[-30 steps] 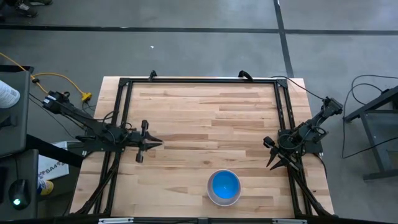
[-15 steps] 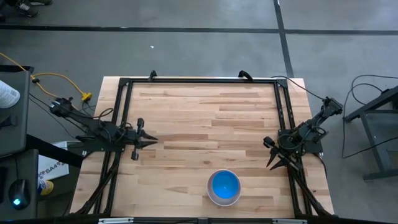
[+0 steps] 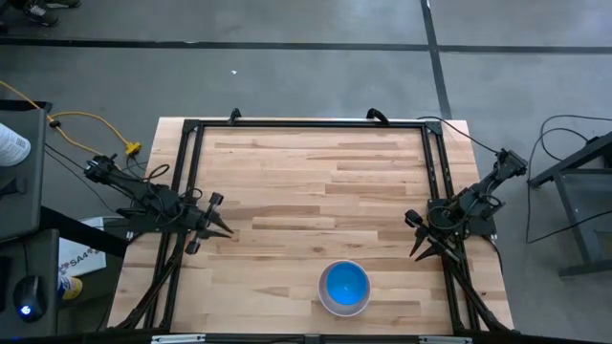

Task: Nest bowls inside each other
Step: Return to Home Position

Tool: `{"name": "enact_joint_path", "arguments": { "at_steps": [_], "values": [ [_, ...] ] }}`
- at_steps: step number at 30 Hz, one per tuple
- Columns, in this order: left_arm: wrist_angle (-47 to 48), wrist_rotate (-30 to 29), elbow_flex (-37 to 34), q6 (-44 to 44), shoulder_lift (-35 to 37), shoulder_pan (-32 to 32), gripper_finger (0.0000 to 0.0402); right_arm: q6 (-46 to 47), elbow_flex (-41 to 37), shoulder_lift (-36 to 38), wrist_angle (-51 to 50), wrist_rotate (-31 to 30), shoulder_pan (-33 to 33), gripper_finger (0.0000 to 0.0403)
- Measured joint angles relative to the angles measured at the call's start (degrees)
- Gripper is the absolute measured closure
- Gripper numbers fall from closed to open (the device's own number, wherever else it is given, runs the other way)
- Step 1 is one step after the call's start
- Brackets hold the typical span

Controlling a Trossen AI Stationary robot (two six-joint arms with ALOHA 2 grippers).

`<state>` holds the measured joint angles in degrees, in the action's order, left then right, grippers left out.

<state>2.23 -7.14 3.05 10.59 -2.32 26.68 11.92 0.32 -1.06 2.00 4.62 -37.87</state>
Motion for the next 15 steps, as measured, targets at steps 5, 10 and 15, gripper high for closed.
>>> {"name": "enact_joint_path", "arguments": {
  "at_steps": [5, 10, 15],
  "values": [
    [1.7, 2.5, 0.0, -0.3, 1.5, 0.0, 0.035, 0.0, 0.0, 0.0, 0.0, -0.1, 0.0, 0.0332],
    [2.0, 2.9, 0.0, -0.3, 1.5, 0.0, 0.035, 0.0, 0.0, 0.0, 0.0, -0.1, 0.0, 0.0332],
    [2.3, 2.9, 0.0, -2.2, 1.5, 0.0, 0.035, 0.0, 0.0, 0.0, 0.0, -0.1, 0.0, 0.0332]
  ]
}}
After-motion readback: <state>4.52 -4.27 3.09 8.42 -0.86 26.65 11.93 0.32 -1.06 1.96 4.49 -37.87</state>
